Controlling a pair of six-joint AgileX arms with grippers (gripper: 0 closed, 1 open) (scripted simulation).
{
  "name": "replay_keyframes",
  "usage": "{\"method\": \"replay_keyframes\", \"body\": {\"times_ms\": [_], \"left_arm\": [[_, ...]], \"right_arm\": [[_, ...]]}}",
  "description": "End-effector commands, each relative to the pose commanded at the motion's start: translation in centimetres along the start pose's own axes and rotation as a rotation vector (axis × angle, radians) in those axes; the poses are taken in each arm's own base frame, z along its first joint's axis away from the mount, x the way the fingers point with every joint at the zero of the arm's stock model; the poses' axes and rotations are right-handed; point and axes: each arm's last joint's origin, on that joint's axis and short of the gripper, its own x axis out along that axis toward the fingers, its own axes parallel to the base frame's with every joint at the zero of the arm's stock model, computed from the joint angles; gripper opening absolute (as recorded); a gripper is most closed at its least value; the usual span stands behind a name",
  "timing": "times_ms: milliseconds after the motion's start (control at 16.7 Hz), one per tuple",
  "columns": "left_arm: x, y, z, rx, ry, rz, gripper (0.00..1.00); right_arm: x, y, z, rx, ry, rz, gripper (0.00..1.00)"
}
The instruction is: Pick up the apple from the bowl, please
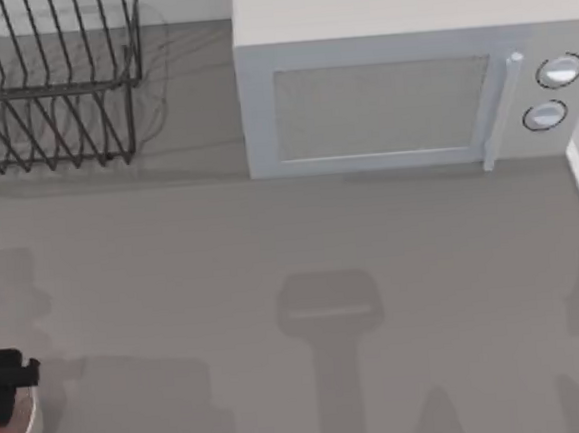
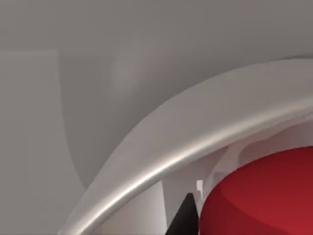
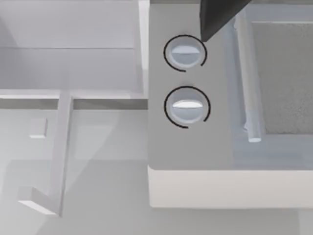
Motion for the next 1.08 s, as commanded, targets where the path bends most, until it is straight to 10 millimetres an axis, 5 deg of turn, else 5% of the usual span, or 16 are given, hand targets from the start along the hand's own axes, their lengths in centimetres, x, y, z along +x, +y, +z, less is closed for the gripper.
{"method": "replay_keyframes", "body": {"times_ms": [180,420,780,1080], "left_arm": [[-3.5,0.2,1.8,0.000,0.009,-0.001,0.00],[-10.8,0.2,3.3,0.000,0.031,-0.004,0.00],[-21.3,-0.4,1.1,0.000,0.014,-0.002,0.00],[-23.7,-0.7,-0.2,0.000,-0.007,0.001,0.00]], "right_arm": [[0.0,0.0,0.0,0.000,0.000,0.000,1.00],[0.0,0.0,0.0,0.000,0.000,0.000,1.00],[0.0,0.0,0.0,0.000,0.000,0.000,1.00],[0.0,0.0,0.0,0.000,0.000,0.000,1.00]]}}
